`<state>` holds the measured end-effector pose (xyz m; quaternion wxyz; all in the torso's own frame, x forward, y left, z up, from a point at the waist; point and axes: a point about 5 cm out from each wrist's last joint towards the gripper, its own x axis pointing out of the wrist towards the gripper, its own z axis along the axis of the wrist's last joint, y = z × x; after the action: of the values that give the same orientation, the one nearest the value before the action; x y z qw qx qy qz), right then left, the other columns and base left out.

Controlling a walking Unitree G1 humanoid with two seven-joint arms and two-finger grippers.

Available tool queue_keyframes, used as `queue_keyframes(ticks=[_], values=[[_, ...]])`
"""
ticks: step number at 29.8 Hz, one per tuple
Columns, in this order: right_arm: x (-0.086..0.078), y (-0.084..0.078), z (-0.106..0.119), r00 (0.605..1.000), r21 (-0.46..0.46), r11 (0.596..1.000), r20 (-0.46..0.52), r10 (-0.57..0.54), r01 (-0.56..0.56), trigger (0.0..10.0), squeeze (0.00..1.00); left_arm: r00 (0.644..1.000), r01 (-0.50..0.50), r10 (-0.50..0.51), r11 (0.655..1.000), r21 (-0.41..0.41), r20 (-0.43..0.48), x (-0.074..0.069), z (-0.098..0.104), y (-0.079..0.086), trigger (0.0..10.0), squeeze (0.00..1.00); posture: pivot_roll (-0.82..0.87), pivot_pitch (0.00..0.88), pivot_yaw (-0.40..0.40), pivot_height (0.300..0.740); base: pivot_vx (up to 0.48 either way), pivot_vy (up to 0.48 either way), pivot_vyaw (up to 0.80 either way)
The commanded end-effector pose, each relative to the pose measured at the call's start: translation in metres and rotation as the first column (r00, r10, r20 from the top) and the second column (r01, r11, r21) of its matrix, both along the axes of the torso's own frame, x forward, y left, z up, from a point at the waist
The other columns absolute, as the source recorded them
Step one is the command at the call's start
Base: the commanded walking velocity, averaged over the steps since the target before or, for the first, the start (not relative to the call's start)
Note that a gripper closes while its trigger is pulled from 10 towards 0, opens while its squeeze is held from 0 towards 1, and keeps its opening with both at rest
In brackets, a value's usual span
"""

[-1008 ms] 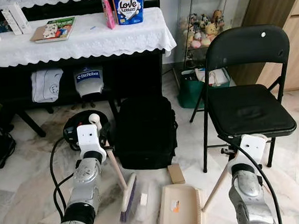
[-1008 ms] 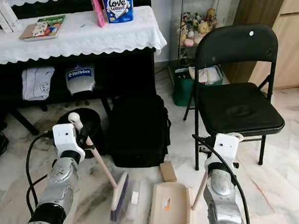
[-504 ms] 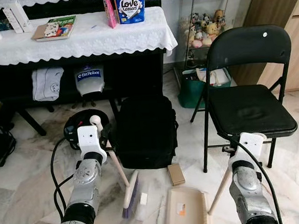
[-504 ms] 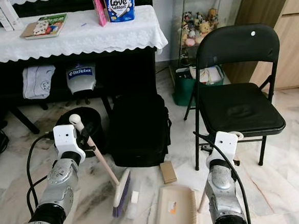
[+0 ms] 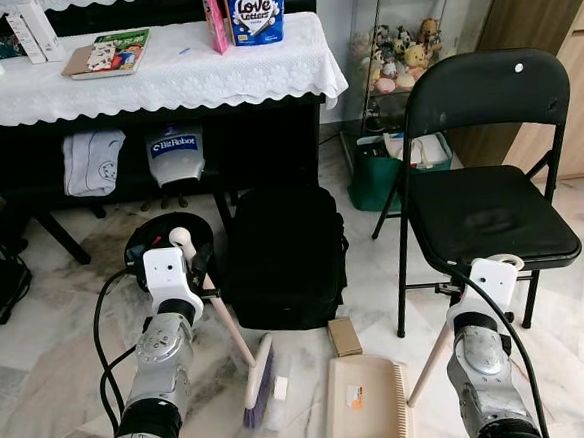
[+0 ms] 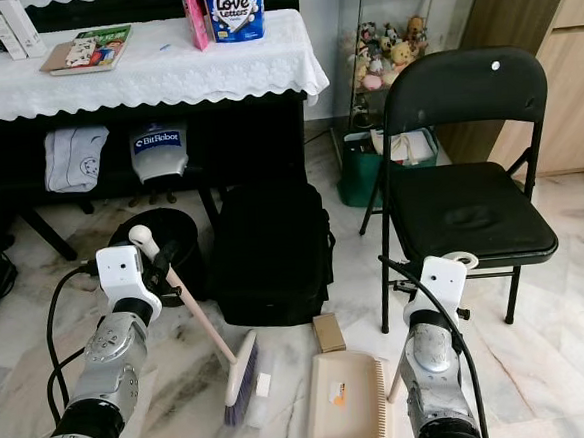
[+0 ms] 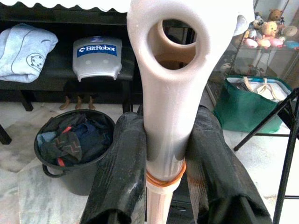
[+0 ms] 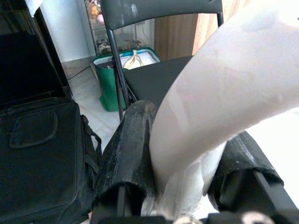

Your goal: Sweep floor

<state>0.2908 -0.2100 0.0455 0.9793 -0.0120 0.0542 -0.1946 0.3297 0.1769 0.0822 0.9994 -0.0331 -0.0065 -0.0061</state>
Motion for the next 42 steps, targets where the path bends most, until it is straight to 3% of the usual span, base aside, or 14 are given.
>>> queue_keyframes(ticks=[1, 8, 18, 21, 22, 25, 27, 29, 32, 36, 38, 39, 41, 42], values=[[0.005, 0.003, 0.005, 0.999, -0.002, 1.0, 0.032, 0.015, -0.015, 10.0, 0.0, 1.0, -0.007, 0.007, 1.0, -0.001, -0.001, -0.001, -0.001, 0.004, 10.0, 0.0, -0.11, 0.054, 0.009, 0.74, 0.0, 0.0, 0.0], [0.001, 0.009, -0.008, 0.999, 0.004, 0.999, -0.03, 0.039, -0.039, 10.0, 0.0, 1.0, 0.015, -0.015, 1.0, 0.011, -0.024, -0.004, -0.004, 0.008, 10.0, 0.0, -0.11, 0.06, 0.005, 0.74, 0.0, 0.0, 0.0], [0.001, 0.011, -0.011, 0.998, 0.013, 0.999, -0.036, 0.043, -0.042, 10.0, 0.0, 0.965, 0.201, -0.204, 0.979, -0.034, -0.165, -0.009, -0.019, 0.003, 10.0, 0.0, -0.1, 0.074, 0.005, 0.74, 0.0, 0.0, 0.0], [0.002, 0.011, -0.011, 0.998, 0.012, 0.999, -0.037, 0.043, -0.043, 10.0, 0.0, 0.923, 0.305, -0.319, 0.947, -0.097, -0.215, -0.012, -0.023, -0.003, 10.0, 0.0, -0.1, 0.075, 0.004, 0.74, 0.0, 0.0, 0.0], [0.002, 0.011, -0.011, 0.998, 0.013, 0.999, -0.037, 0.043, -0.043, 10.0, 0.0, 0.89, 0.366, -0.391, 0.92, -0.142, -0.233, -0.014, -0.023, -0.007, 10.0, 0.0, -0.1, 0.075, 0.004, 0.74, 0.0, 0.0, 0.0], [0.002, 0.011, -0.011, 0.998, 0.013, 0.999, -0.037, 0.042, -0.042, 10.0, 0.0, 0.854, 0.409, -0.461, 0.882, -0.235, -0.242, -0.015, -0.02, -0.01, 10.0, 0.0, -0.09, 0.076, 0.002, 0.74, 0.0, 0.0, 0.0], [0.002, 0.011, -0.012, 0.998, 0.013, 0.999, -0.037, 0.042, -0.042, 10.0, 0.0, 0.852, 0.41, -0.464, 0.879, -0.243, -0.24, -0.015, -0.019, -0.01, 10.0, 0.0, -0.09, 0.076, 0.002, 0.74, 0.0, 0.0, 0.0], [0.002, 0.011, -0.011, 0.998, 0.014, 0.999, -0.037, 0.045, -0.044, 10.0, 0.0, 0.849, 0.401, -0.481, 0.857, -0.325, -0.22, -0.013, -0.014, -0.012, 10.0, 0.0, -0.09, 0.075, 0.002, 0.74, 0.0, 0.0, 0.0], [0.003, 0.013, -0.011, 0.998, 0.015, 0.999, -0.036, 0.049, -0.048, 10.0, 0.0, 0.86, 0.377, -0.481, 0.825, -0.422, -0.171, -0.01, -0.005, -0.016, 10.0, 0.0, -0.09, 0.075, 0.001, 0.74, 0.0, 0.0, 0.0], [0.004, 0.013, -0.011, 0.998, 0.015, 0.999, -0.036, 0.051, -0.051, 10.0, 0.0, 0.89, 0.335, -0.436, 0.826, -0.453, -0.136, -0.005, 0.004, -0.015, 10.0, 0.0, -0.09, 0.074, 0.0, 0.74, 0.0, 0.0, 0.0], [0.004, 0.013, -0.011, 0.998, 0.016, 0.998, -0.036, 0.054, -0.053, 10.0, 0.0, 0.936, 0.262, -0.336, 0.864, -0.43, -0.104, 0.001, 0.011, -0.007, 10.0, 0.0, -0.09, 0.071, -0.001, 0.74, 0.0, 0.0, 0.0], [0.004, 0.013, -0.011, 0.998, 0.016, 0.998, -0.036, 0.054, -0.053, 10.0, 0.0, 0.936, 0.262, -0.336, 0.864, -0.43, -0.104, 0.001, 0.011, -0.007, 10.0, 0.0, -0.09, 0.071, -0.001, 0.74, 0.0, 0.0, 0.0], [0.004, 0.014, -0.011, 0.998, 0.017, 0.998, -0.033, 0.058, -0.058, 10.0, 0.0, 0.98, 0.157, -0.193, 0.907, -0.392, -0.054, 0.006, 0.023, 0.005, 10.0, 0.0, -0.09, 0.071, -0.001, 0.74, 0.0, 0.0, 0.0], [0.004, 0.015, -0.011, 0.998, 0.017, 0.998, -0.032, 0.06, -0.059, 10.0, 0.0, 0.985, 0.139, -0.168, 0.91, -0.391, -0.041, 0.007, 0.025, 0.008, 10.0, 0.0, -0.09, 0.071, -0.001, 0.74, 0.0, 0.0, 0.0]])
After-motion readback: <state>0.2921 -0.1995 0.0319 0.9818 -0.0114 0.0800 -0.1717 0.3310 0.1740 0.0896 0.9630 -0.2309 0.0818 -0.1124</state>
